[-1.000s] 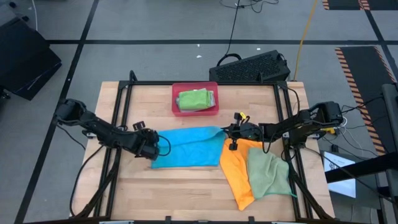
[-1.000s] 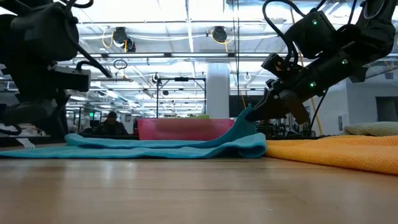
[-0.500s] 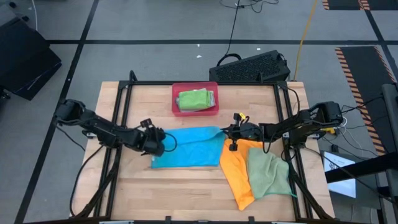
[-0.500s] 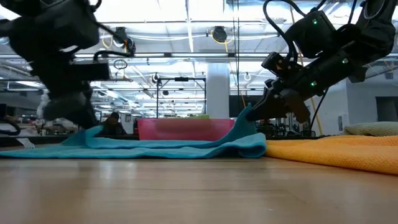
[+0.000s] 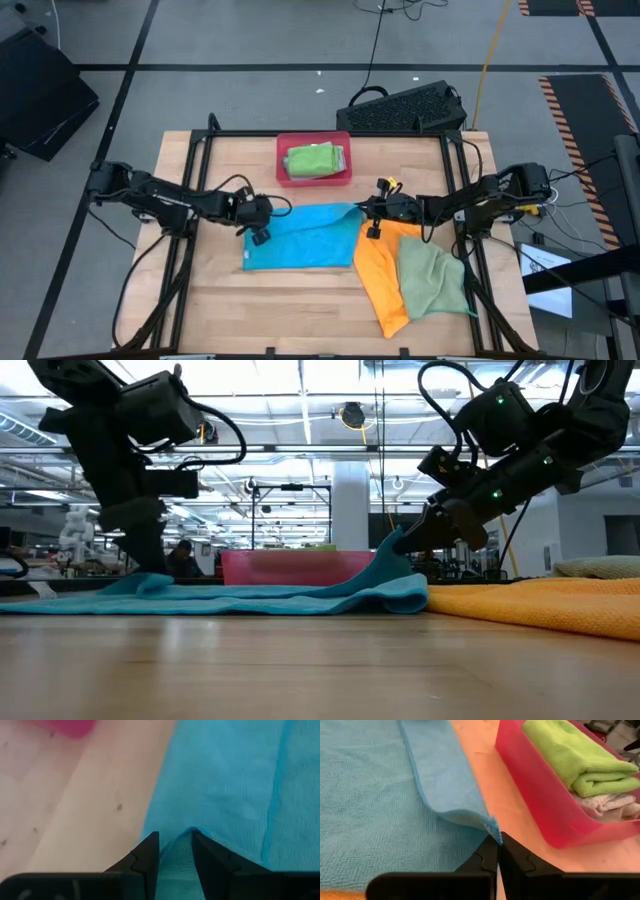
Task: Fold microfiber towels
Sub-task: Fold the blue towel
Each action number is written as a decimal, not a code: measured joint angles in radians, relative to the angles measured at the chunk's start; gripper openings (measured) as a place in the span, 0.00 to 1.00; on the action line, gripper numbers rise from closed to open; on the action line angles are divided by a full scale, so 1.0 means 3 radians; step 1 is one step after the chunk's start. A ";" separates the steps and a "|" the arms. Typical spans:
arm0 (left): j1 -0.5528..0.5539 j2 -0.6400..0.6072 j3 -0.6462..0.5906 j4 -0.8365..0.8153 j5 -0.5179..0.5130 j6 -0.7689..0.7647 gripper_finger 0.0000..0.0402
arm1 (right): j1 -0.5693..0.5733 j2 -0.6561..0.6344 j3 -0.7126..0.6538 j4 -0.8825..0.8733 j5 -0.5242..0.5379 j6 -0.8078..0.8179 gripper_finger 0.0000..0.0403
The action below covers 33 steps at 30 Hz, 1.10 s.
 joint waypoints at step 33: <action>-0.1684 0.0015 0.0317 -0.0913 -0.0797 0.0070 0.30 | -0.0083 0.0000 -0.0001 -0.0027 -0.0163 0.0065 0.00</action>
